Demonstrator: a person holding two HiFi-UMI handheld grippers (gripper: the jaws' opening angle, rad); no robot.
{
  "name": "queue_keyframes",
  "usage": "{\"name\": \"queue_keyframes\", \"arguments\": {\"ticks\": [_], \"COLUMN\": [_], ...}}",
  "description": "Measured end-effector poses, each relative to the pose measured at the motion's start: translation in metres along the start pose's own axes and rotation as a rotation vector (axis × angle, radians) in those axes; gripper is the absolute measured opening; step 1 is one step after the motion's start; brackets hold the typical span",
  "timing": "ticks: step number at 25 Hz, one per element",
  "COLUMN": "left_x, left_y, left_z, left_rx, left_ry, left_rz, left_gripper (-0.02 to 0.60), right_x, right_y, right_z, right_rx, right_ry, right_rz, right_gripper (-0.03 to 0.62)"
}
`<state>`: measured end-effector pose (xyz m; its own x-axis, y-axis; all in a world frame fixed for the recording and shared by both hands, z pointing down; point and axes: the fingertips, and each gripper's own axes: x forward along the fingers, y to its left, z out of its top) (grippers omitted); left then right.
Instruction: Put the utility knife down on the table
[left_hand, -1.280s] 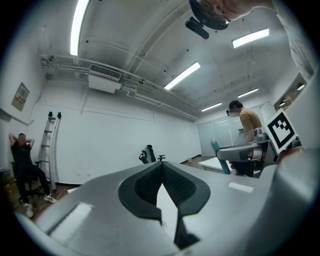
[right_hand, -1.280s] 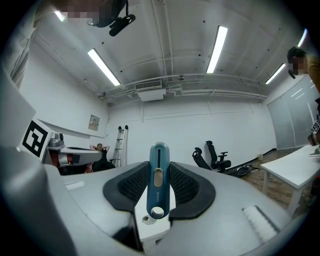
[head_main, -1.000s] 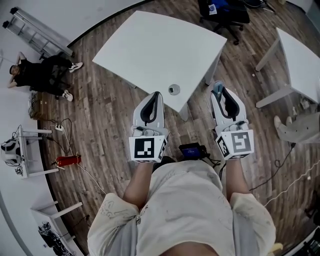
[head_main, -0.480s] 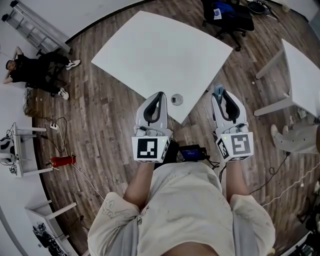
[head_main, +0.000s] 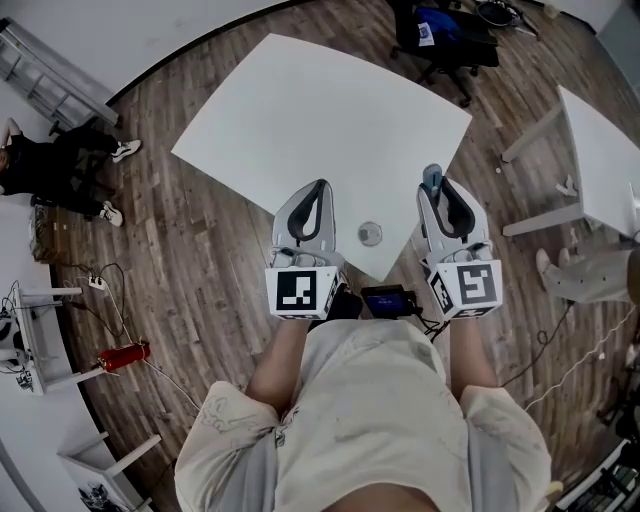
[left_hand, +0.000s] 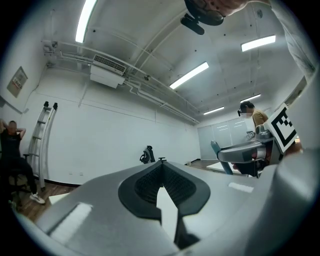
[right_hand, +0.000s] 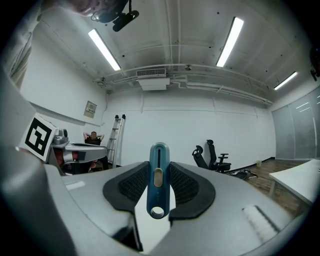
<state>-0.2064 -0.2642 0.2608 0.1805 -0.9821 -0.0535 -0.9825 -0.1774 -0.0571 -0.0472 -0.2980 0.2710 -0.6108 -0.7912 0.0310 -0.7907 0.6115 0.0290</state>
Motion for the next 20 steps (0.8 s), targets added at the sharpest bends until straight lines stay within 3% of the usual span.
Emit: {"name": "queue_keyframes", "arguments": {"ticks": [6, 9, 13, 20], "left_x": [0.121, 0.159, 0.207, 0.274], "left_y": [0.164, 0.214, 0.229, 0.184], "left_z": [-0.021, -0.034, -0.056, -0.077], "left_rx": [-0.017, -0.015, -0.026, -0.021], "left_ry": [-0.003, 0.000, 0.008, 0.020], "left_rz": [-0.034, -0.052, -0.073, -0.078], "left_gripper": [0.018, 0.018, 0.018, 0.018], "right_x": [0.201, 0.262, 0.309, 0.343], "right_y": [0.020, 0.023, -0.003, -0.077], "right_z": [0.001, -0.003, -0.023, -0.070], "right_rx": [-0.016, -0.024, -0.033, -0.031], "right_ry": [0.042, 0.054, 0.080, 0.176], "right_rz": [-0.042, -0.062, -0.081, -0.044], "right_gripper": [0.135, 0.136, 0.135, 0.135]}}
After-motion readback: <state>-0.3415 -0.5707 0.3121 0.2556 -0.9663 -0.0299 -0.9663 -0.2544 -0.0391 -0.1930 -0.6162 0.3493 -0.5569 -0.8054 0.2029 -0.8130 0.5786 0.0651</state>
